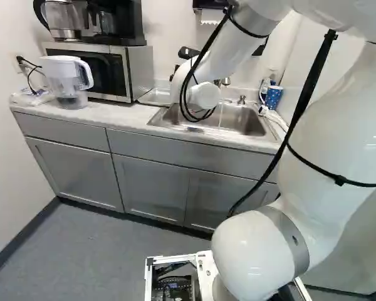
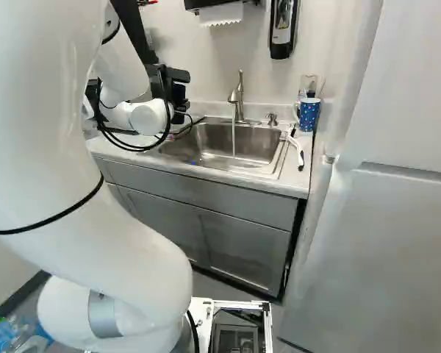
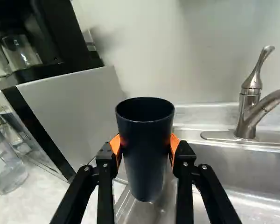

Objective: Rinse the cup and place it in the tray

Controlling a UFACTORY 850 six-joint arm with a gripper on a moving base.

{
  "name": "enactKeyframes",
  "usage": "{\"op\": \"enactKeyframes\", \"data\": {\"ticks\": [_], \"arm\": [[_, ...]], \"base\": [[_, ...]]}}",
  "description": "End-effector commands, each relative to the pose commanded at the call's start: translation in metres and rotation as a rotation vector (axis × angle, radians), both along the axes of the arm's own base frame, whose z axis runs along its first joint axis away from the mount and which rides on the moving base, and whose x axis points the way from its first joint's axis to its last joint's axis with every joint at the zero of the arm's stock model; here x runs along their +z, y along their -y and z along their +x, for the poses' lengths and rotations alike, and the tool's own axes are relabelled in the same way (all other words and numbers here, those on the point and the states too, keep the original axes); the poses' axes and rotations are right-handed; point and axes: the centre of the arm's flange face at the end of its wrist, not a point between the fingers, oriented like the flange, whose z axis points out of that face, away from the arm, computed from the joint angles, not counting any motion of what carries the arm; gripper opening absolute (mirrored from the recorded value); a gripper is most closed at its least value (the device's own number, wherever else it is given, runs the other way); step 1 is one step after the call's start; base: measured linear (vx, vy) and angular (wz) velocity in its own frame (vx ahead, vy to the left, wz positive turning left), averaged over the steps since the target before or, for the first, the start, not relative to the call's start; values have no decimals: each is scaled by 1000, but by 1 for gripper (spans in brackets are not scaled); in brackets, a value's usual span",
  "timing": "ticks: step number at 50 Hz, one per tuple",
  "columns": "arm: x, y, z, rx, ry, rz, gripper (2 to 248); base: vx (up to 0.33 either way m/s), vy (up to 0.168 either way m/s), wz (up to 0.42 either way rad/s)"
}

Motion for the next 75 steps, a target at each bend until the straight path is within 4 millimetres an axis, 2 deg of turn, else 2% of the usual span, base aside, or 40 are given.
{"op": "enactKeyframes", "data": {"ticks": [16, 31, 64, 75], "arm": [[0, 0, 0, 10, 24, -165, 121], [0, -1, 3, 12, 24, -165, 121], [-2, -34, 68, 44, 37, -163, 121], [-12, -42, 91, 51, 30, -164, 121]], "base": [[0, 0, 0], [0, 0, 0], [0, 0, 0], [0, 0, 0]]}}
